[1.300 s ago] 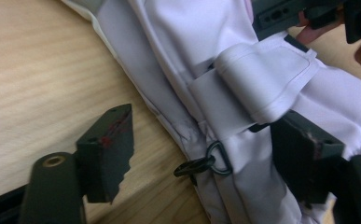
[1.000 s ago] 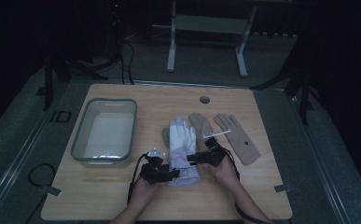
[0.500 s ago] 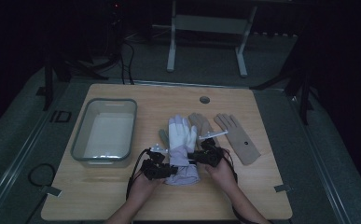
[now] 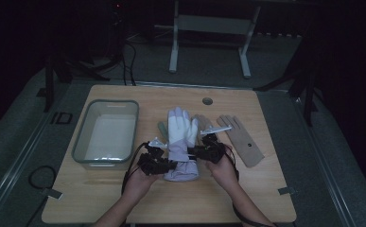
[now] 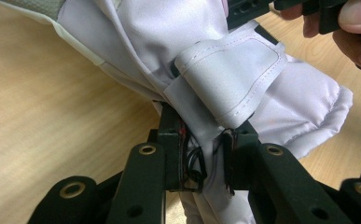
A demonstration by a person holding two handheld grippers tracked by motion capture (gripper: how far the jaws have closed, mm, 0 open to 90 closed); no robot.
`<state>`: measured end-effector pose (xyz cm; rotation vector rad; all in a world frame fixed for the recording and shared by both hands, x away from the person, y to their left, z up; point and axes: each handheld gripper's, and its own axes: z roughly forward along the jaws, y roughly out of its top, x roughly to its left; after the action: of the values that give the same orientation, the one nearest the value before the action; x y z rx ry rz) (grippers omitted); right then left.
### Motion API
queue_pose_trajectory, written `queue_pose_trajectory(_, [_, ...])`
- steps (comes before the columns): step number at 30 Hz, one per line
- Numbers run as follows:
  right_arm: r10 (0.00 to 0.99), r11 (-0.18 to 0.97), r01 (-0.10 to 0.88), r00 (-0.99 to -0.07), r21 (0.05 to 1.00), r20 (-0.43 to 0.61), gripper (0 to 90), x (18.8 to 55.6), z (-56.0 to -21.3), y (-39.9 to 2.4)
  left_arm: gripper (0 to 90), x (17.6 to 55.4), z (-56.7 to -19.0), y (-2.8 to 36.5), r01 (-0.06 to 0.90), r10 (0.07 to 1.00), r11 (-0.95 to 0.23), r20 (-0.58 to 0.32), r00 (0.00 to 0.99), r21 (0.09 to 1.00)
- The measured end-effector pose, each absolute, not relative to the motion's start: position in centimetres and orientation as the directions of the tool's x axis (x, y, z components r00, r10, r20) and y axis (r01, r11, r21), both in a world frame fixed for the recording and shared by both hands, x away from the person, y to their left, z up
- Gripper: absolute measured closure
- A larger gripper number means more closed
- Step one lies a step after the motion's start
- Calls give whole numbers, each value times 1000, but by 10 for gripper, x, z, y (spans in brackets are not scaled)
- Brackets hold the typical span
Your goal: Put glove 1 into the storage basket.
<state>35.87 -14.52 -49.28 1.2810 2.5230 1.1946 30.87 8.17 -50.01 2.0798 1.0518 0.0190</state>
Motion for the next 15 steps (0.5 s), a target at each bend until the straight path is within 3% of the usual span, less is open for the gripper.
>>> queue_pose_trajectory(15, [702, 352, 622, -670, 699, 242, 797, 365, -456, -119, 735, 316, -463, 110, 633, 675, -374, -269, 687, 678])
